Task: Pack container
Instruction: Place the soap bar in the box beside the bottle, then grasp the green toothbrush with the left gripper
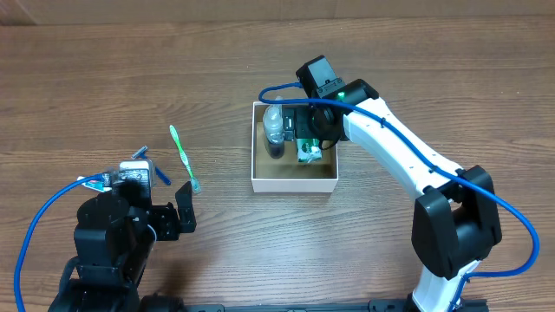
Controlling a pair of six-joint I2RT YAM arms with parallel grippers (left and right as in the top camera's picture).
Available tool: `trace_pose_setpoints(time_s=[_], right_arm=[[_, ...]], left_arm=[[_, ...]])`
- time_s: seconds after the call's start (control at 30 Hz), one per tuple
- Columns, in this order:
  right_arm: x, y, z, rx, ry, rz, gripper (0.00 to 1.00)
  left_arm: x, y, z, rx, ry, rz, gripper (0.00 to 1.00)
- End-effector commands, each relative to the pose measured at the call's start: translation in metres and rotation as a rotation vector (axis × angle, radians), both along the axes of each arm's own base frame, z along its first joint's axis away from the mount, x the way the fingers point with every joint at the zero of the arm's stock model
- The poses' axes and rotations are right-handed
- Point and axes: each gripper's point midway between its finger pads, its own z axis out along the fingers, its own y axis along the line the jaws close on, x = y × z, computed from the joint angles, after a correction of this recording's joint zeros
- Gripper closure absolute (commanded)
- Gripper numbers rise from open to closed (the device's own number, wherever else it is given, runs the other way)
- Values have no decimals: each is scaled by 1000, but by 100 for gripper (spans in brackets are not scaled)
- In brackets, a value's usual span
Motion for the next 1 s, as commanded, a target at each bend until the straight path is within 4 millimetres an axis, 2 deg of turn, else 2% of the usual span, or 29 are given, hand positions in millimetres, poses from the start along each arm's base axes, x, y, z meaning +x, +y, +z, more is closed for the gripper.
trace_pose_setpoints(time_s=[0.0,0.03,0.07,0.13,0.2,0.27,0.33,0.37,0.47,0.53,0.63,0.7,0.77,0.8,0.87,0.9,0.97], right_arm=[[15,-10,87,17,-192,-43,0],[13,-18,102,0,-221,-58,0],[6,-39,131,-53,-287,-112,0],[-7,-85,163,-135,-354,-280,0],[-22,-114,175,-143,-348,-397,0],[-43,-145,175,-144,-283,-544,0],[-57,-155,180,-151,-266,-558,0],[-69,-149,185,-126,-263,-481,0],[-99,-148,174,-90,-218,-432,0],[-112,-157,155,-119,-192,-407,0],[-118,-162,140,-71,-174,-327,0],[-116,-185,139,-29,-181,-349,0],[-114,-202,141,54,-175,-327,0],[-115,-226,140,88,-164,-424,0],[-116,-257,138,100,-160,-536,0],[-114,-263,134,99,-146,-556,0],[-112,-263,125,101,-105,-556,0]], left_arm=[[1,1,10,-2,-25,8,0],[1,1,10,-2,-25,8,0],[1,1,10,-1,-25,8,0],[1,2,10,1,-26,10,0],[1,2,11,0,-28,10,0],[5,1,16,-4,-50,9,0],[6,0,19,-28,-61,16,0],[7,2,19,-45,-54,46,0],[22,4,-1,-75,46,100,0],[37,3,-8,-71,112,108,0],[55,3,-6,-74,219,140,0],[64,7,0,-90,269,203,0],[73,2,7,-123,269,213,0],[75,1,7,-122,264,211,0],[79,3,2,-111,277,221,0],[81,4,-3,-99,295,229,0],[87,3,-14,-90,331,230,0]])
